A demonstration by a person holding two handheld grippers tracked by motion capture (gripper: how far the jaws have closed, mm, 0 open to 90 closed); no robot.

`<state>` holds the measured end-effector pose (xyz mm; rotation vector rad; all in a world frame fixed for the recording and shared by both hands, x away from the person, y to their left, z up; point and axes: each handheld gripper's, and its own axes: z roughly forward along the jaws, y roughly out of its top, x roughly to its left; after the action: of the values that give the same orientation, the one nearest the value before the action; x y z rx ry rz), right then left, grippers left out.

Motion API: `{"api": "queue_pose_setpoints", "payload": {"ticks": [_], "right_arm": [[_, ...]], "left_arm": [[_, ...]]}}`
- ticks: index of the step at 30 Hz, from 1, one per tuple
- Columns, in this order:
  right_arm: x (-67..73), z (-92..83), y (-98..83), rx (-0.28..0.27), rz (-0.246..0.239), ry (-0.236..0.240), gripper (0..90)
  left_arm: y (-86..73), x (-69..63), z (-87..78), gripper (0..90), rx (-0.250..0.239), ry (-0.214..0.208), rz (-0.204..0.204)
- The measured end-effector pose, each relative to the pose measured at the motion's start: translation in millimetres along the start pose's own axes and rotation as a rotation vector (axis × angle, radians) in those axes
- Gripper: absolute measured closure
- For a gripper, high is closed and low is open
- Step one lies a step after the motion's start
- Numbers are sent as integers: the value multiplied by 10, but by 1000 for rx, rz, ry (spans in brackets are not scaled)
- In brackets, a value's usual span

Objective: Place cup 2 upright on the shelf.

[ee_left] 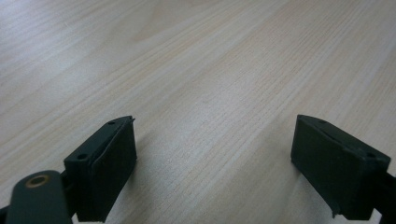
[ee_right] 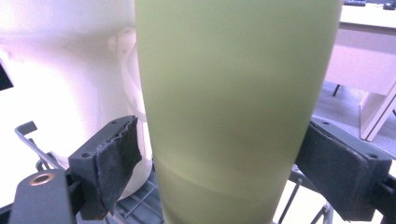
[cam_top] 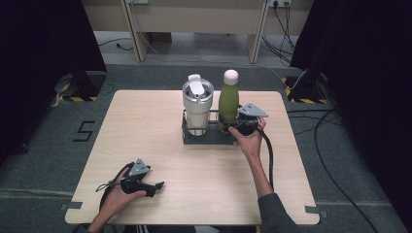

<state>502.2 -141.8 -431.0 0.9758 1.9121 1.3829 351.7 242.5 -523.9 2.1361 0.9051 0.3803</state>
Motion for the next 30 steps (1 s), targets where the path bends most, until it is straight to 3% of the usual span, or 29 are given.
{"api": "queue_pose_setpoints", "payload": {"ticks": [16,30], "right_arm": [[46,-216,13,-15,16,-1,149],[65,-380,25,-22,3,-8,150]], "left_arm": [[0,0,0,135,0,0,0],[0,0,0,135,0,0,0]]}}
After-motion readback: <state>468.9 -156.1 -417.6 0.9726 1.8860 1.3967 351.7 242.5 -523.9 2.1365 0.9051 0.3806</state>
